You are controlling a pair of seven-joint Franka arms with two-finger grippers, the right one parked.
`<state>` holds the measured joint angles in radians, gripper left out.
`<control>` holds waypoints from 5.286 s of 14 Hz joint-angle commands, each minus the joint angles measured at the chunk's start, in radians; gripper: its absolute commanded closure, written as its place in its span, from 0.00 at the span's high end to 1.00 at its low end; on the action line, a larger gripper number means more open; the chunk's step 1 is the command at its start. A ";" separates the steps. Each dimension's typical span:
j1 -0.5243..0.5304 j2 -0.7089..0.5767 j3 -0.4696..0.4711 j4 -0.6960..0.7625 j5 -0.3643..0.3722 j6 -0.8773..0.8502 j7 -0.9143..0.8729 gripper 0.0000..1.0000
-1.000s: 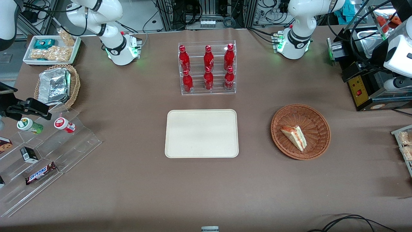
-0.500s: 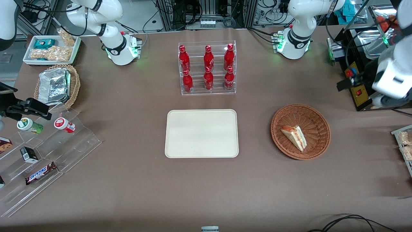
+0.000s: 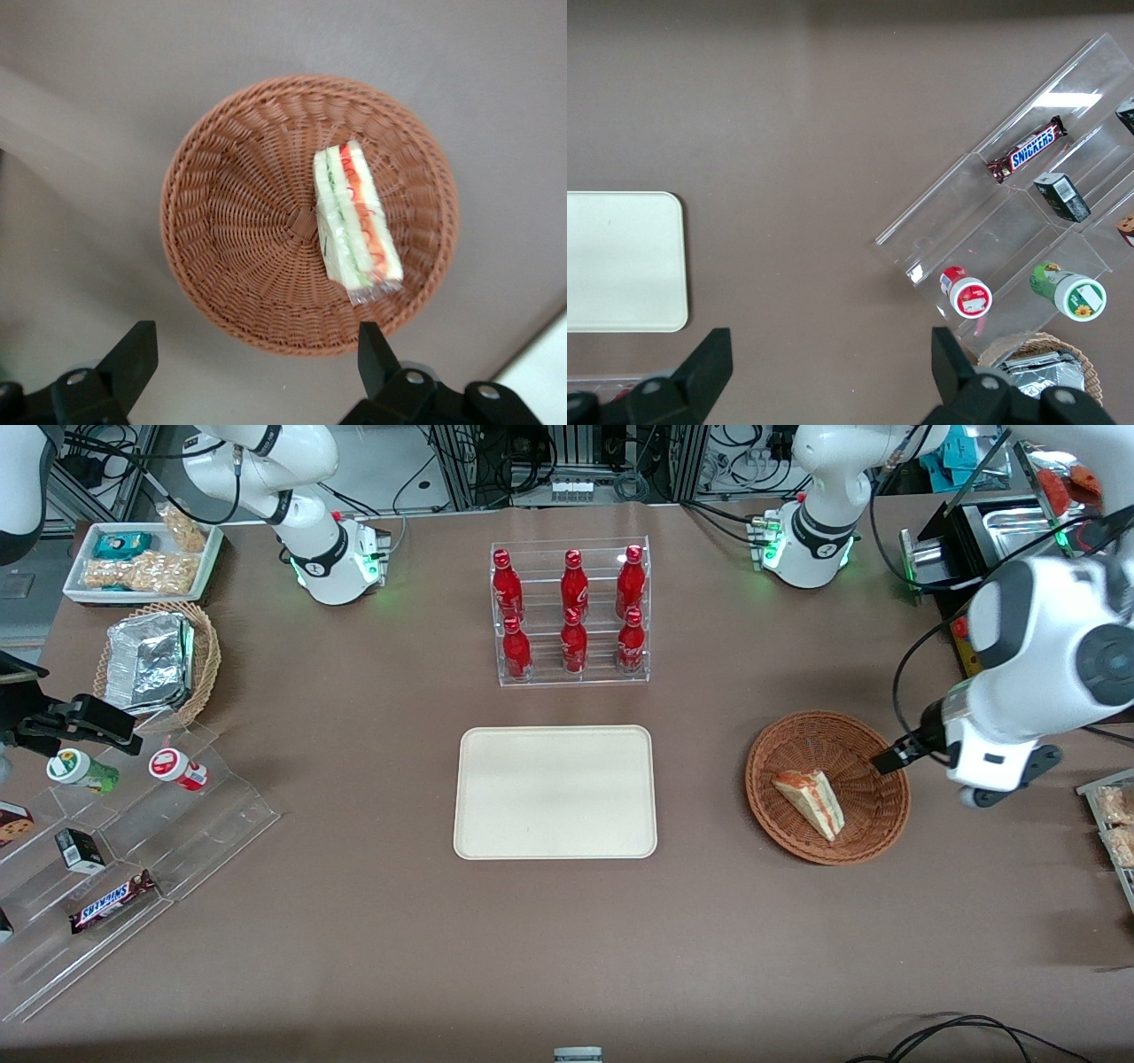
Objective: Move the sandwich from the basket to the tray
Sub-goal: 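Lower the open left gripper around the sandwich and close it, then lift the sandwich out of the basket and carry it over the cream tray, then lower the sandwich onto the tray and open the left gripper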
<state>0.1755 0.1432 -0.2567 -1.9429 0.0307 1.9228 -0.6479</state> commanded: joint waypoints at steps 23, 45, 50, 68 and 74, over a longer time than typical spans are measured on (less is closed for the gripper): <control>-0.086 0.200 -0.006 -0.174 0.012 0.479 -0.277 1.00; -0.574 0.501 -0.027 0.416 0.093 0.171 -0.266 0.09; -0.723 0.660 -0.023 0.613 0.166 0.166 -0.268 0.12; -0.797 0.710 0.020 0.754 0.198 0.205 -0.447 1.00; -0.682 0.445 0.019 0.727 0.131 -0.072 -0.434 1.00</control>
<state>-0.5395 0.7118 -0.2350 -1.1540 0.2004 1.9310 -1.0734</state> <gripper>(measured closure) 0.000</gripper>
